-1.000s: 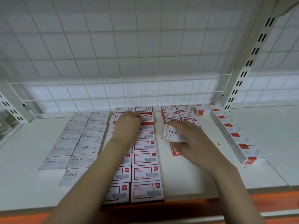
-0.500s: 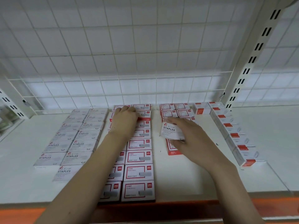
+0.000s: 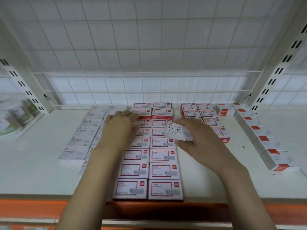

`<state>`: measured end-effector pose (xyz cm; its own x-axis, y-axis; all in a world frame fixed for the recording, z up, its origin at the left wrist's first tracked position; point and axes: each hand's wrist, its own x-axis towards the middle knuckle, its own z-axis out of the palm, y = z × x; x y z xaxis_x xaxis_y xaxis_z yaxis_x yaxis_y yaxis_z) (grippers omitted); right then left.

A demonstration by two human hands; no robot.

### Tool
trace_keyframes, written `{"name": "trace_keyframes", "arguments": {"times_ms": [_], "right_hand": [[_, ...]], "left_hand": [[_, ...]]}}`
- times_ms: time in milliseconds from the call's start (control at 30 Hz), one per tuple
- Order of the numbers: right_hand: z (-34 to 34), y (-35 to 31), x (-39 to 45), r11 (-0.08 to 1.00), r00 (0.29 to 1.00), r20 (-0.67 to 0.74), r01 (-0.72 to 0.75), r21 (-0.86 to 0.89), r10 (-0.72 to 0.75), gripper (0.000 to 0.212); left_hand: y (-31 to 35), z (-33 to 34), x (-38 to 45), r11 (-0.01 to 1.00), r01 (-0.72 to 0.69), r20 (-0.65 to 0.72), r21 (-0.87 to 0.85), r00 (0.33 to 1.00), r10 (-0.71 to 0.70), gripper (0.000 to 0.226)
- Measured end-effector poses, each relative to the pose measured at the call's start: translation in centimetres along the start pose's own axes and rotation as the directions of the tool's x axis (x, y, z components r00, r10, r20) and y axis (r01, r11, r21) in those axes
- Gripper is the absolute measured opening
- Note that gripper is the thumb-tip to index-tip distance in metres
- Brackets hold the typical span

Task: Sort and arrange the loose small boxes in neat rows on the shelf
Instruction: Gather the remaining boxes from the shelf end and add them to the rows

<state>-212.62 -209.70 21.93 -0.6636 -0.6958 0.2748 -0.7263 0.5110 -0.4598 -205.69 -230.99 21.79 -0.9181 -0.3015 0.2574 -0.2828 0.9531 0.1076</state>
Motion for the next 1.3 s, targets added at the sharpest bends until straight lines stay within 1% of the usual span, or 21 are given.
{"name": "trace_keyframes", "arguments": {"times_ms": [67,133,267,400,500,667,767,900,1000,1167,1300], "right_hand": [[1.1,-1.6,0.5,1.0,1.0,0.014,0.007,-0.013,-0.007,0.051],[2.4,-3.5,1.1,1.0,0.999,0.03,0.012,-0.027,-0.011,0.053],[5.0,-8.0,2.4,0.999,0.998,0.057,0.036,-0.017,-0.035,0.055],[7.8,-12.5,3.2,0.998,0.992,0.104,0.066,0.009,-0.066,0.057],[9.8,-15.5,3.3,0.997,0.987,0.134,0.08,0.024,-0.082,0.058],[12.4,-19.4,3.4,0.995,0.98,0.174,0.098,-0.022,-0.093,0.056],[13.9,-21.1,3.4,0.996,0.979,0.184,0.094,-0.003,-0.091,0.056],[15.7,-22.2,3.2,0.997,0.983,0.165,0.08,0.007,-0.08,0.054],[16.5,-22.2,2.6,0.998,0.988,0.142,0.062,-0.019,-0.058,0.052],[16.7,-21.6,1.4,1.0,1.0,0.008,0.026,-0.014,-0.026,0.04],[17.3,-21.4,1.0,0.998,0.999,-0.027,0.026,-0.052,-0.028,0.033]], "left_hand": [[-2.3,-0.3,-1.8,0.998,-0.005,-0.076,-0.068,0.997,0.0,0.024],[-5.0,-0.5,-3.4,0.993,-0.022,-0.117,-0.119,0.993,0.008,0.023],[-9.9,-1.5,-6.3,0.989,-0.01,-0.127,-0.148,0.992,-0.009,0.029],[-13.9,-2.5,-8.4,0.991,0.018,-0.11,-0.134,0.993,-0.033,0.037],[-16.3,-2.8,-9.4,0.989,0.013,-0.117,-0.148,0.993,-0.03,0.037],[-19.5,-2.9,-10.5,0.983,-0.006,-0.108,-0.183,0.994,-0.014,0.029],[-20.9,-2.8,-11.3,0.982,-0.029,-0.1,-0.187,0.995,0.01,0.028],[-21.9,-2.6,-11.9,0.976,-0.025,-0.077,-0.218,0.997,0.009,0.031],[-22.2,-2.1,-11.9,0.973,-0.062,-0.075,-0.224,0.996,0.047,0.031],[-22.2,-1.5,-11.8,0.967,-0.101,-0.075,-0.236,0.994,0.085,0.03],[-21.8,-1.4,-11.8,0.966,-0.093,-0.043,-0.242,0.995,0.085,0.031]]}}
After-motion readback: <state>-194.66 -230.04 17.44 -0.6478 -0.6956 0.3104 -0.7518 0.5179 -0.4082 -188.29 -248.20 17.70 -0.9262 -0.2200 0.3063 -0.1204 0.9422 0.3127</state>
